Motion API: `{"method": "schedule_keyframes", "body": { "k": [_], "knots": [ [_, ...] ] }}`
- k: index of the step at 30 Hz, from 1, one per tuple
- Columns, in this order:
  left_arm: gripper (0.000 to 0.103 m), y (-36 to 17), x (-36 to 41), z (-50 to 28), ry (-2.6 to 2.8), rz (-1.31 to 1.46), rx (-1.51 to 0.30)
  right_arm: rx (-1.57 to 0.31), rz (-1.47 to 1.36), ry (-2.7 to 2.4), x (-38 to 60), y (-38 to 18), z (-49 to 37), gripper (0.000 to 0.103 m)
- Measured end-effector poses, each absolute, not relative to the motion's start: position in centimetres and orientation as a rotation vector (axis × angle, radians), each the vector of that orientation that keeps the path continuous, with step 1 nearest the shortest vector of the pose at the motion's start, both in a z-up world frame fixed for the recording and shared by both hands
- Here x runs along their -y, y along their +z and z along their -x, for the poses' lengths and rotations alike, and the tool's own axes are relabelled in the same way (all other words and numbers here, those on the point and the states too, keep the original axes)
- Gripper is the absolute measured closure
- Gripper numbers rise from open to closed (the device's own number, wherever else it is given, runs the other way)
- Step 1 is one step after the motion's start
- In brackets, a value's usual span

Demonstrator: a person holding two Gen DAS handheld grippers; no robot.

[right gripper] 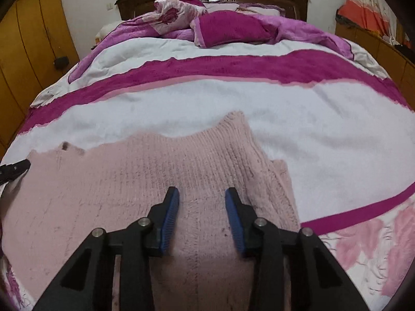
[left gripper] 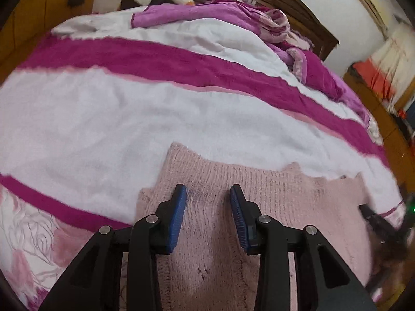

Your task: Fold small clothes

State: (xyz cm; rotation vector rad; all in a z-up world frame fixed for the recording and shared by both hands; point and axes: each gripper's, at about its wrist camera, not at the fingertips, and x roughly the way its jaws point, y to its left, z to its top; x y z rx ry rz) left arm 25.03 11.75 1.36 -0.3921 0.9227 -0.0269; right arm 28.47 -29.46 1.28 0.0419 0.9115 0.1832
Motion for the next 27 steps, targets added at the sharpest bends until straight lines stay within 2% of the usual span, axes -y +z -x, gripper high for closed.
{"method": "schedule_keyframes", "body": {
  "k": [6,10,15,23,27],
  "knots": [
    [0.089,3.4,-11.2,-22.2,-0.032,0.332,-0.927,-0.897,-0.168,0.183,31.0,3.2,-27.1,0.062],
    [0.089,4.4,-10.8,-19.6,-0.026,0.300,-0.938,-0.827,-0.236,0.201,32.8,5.6,-23.3,0.049],
    [0.089,5.3,-10.0,-16.4,0.004,0.241,-0.954,-0.792,-0.267,0.167,34.9,6.7,-19.3,0.042],
    [0.089,5.5,-9.0,-12.3,0.060,0.212,-0.955,-0.836,-0.357,0.097,37.9,3.9,-15.9,0.039],
    [0.089,3.9,-9.4,-11.7,0.092,0.243,-0.976,-0.859,-0.431,0.100,38.1,1.3,-15.9,0.038]
  ]
}}
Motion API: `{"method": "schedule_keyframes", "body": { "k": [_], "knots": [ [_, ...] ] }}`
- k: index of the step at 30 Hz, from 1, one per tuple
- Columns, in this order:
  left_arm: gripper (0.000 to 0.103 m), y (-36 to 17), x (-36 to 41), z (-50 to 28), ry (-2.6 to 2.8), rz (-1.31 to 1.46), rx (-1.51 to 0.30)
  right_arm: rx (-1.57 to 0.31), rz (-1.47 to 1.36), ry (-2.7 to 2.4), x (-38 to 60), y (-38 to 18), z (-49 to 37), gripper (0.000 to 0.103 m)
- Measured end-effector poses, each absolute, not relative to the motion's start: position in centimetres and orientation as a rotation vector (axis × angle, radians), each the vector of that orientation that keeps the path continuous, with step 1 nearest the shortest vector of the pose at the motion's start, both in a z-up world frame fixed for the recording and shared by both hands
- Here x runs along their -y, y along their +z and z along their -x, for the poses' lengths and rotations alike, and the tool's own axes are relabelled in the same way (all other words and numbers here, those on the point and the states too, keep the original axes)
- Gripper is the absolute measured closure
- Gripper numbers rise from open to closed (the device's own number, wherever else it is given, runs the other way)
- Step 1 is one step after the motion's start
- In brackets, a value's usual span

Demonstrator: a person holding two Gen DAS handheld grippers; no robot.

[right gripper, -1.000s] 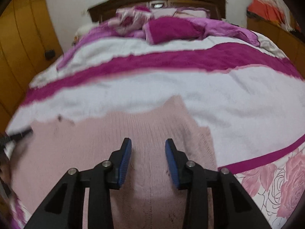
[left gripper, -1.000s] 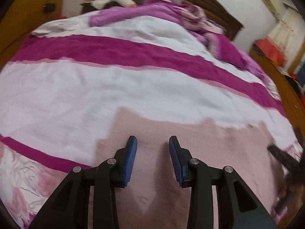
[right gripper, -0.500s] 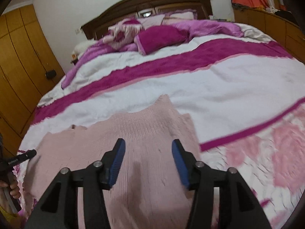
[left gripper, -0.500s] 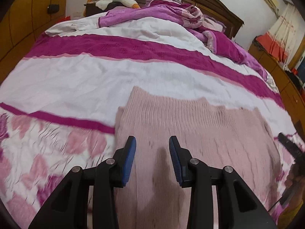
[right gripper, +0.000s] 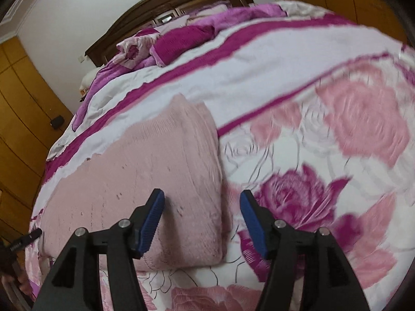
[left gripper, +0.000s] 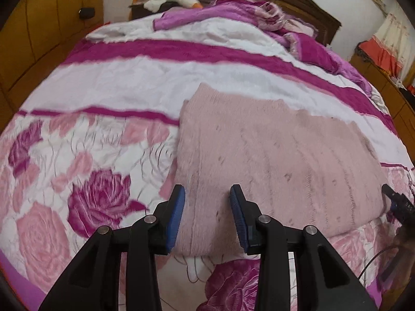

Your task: Fold small clothes

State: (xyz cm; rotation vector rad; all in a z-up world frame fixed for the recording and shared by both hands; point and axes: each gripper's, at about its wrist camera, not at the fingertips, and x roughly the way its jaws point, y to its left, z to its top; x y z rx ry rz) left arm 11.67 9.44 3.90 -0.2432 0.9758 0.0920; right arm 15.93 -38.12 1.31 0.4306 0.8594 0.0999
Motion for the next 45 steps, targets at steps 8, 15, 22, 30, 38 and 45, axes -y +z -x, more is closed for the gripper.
{"method": "schedule_keyframes", "body": {
  "k": [8,15,22,30,38,45],
  "knots": [
    [0.088,2.3,-10.2,-11.6,0.102,0.309,-0.972,-0.806,-0.429,0.114,37.1,-0.3,-15.5,0.030],
    [0.085,1.6,-10.2,-11.7,0.099,0.320,-0.964,-0.818,-0.474,0.192,35.4,-0.5,-16.1,0.030],
    [0.084,1.4,-10.1,-11.5,0.101,0.317,-0.953,-0.785,-0.575,0.192,36.2,-1.1,-16.6,0.032],
    [0.083,1.3,-9.9,-11.5,0.101,0.312,-0.952,-0.765,-0.630,0.180,36.4,-1.7,-16.8,0.069],
    [0.083,1.3,-9.9,-11.5,0.099,0.310,-0.952,-0.757,-0.658,0.189,36.7,-2.2,-16.6,0.067],
    [0.083,1.3,-9.9,-11.6,0.098,0.311,-0.953,-0.750,-0.676,0.182,37.0,-2.1,-16.5,0.064]
  ]
}}
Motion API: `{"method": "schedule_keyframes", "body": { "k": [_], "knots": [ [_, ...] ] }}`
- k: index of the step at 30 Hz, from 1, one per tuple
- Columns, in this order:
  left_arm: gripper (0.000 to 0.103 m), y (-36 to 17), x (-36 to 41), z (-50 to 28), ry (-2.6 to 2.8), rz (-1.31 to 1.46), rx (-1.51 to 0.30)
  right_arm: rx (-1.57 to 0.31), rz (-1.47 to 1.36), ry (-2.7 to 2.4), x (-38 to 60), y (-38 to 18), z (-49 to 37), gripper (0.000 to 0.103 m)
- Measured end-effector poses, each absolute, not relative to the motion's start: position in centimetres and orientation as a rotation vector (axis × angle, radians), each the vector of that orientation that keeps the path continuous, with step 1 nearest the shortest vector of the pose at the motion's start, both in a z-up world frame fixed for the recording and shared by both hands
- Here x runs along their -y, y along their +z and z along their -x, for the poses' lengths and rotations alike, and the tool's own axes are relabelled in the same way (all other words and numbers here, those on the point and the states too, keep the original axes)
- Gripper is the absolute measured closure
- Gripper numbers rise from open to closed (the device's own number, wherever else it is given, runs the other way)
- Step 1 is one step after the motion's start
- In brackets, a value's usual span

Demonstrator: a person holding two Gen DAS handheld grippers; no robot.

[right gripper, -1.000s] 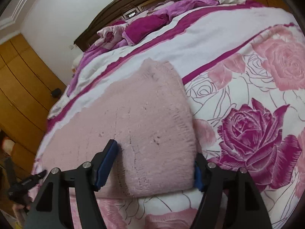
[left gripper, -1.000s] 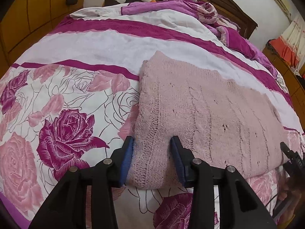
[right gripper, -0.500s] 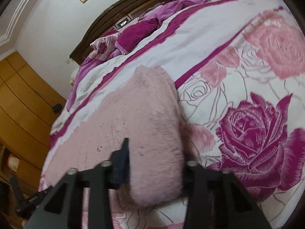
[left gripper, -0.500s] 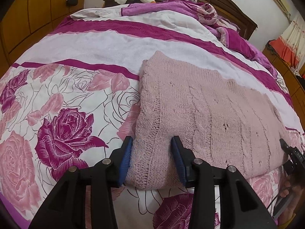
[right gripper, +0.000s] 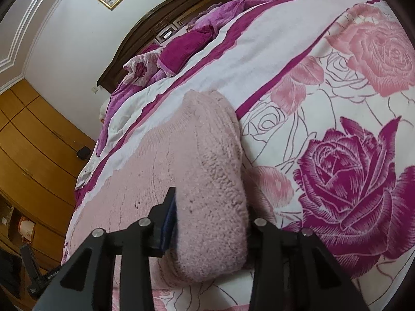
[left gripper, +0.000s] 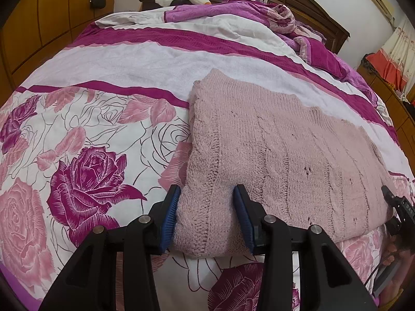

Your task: Fold small clothes

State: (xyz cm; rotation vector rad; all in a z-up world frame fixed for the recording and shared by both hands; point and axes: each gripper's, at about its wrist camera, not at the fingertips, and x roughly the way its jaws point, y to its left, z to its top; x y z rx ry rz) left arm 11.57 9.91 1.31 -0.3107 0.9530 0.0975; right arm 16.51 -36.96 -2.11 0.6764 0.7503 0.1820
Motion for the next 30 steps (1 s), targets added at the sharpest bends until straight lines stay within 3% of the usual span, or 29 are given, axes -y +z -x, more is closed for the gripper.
{"method": "schedule_keyframes", "body": {
  "k": [7,18,30],
  "knots": [
    [0.083,2.3,-10.3,-11.2,0.088,0.316,-0.953,-0.720,-0.630,0.154,36.2,-0.2,-16.9,0.075],
    [0.083,4.8,-12.2,-10.5,0.087,0.336,-0.931,-0.678,-0.474,0.212,31.8,6.8,-17.7,0.076],
    [0.083,6.8,-15.0,-10.1,0.108,0.315,-0.904,-0.650,-0.266,0.347,20.1,13.7,-18.7,0.077]
  ]
}}
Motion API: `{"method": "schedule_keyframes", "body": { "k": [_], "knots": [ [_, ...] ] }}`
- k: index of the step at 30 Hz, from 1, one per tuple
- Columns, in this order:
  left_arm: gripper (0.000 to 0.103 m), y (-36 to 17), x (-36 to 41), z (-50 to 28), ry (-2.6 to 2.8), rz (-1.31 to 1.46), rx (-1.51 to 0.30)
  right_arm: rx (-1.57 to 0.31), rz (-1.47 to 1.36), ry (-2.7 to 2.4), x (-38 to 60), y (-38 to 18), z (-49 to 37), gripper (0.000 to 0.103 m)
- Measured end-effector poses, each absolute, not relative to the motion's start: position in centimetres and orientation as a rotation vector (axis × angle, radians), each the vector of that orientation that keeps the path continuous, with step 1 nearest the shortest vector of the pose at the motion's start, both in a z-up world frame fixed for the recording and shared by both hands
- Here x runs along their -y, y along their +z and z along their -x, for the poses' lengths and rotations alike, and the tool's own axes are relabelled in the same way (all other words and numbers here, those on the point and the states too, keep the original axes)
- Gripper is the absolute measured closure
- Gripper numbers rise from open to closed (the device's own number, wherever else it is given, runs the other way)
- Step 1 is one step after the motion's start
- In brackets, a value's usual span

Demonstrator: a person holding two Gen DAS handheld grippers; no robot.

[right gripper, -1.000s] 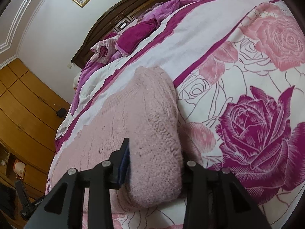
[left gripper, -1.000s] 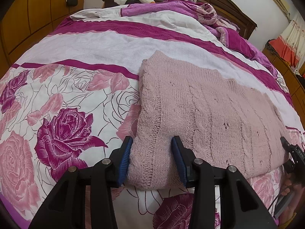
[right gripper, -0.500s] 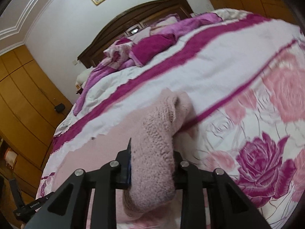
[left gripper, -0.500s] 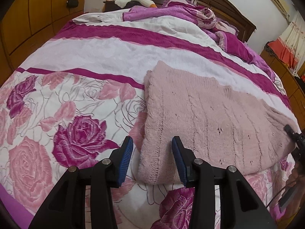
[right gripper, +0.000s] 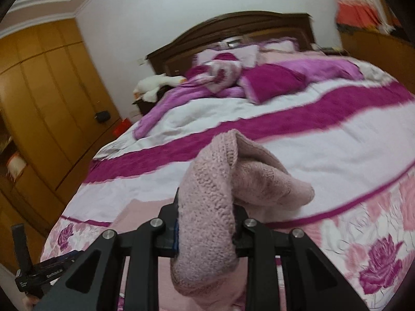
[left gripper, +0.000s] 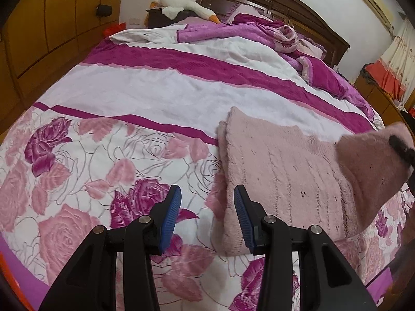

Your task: Fold small clothes

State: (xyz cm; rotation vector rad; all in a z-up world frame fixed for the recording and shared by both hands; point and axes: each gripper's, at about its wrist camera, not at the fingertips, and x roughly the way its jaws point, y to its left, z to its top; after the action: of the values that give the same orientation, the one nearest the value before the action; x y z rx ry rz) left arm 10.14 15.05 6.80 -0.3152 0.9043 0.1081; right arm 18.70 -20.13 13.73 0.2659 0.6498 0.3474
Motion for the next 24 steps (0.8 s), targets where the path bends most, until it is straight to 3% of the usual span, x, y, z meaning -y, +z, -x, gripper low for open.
{"method": "schedule_keyframes", "body": {
  "k": [5,15,24],
  "knots": [
    [0.083,6.3,-15.7,-10.0,0.108,0.323,-0.913,-0.666,-0.182,0.437,13.9,13.6,-18.3,0.077],
    [0.083,4.9,-17.0,-9.3,0.110,0.342,-0.936,-0.858,-0.022,0.511,5.8,4.8,-18.5,0.077],
    [0.083,5.7,-19.4,-8.3,0.136,0.373,-0.894,-0.712,0.062,0.535,3.9,9.9,-16.7,0.078]
  ]
}}
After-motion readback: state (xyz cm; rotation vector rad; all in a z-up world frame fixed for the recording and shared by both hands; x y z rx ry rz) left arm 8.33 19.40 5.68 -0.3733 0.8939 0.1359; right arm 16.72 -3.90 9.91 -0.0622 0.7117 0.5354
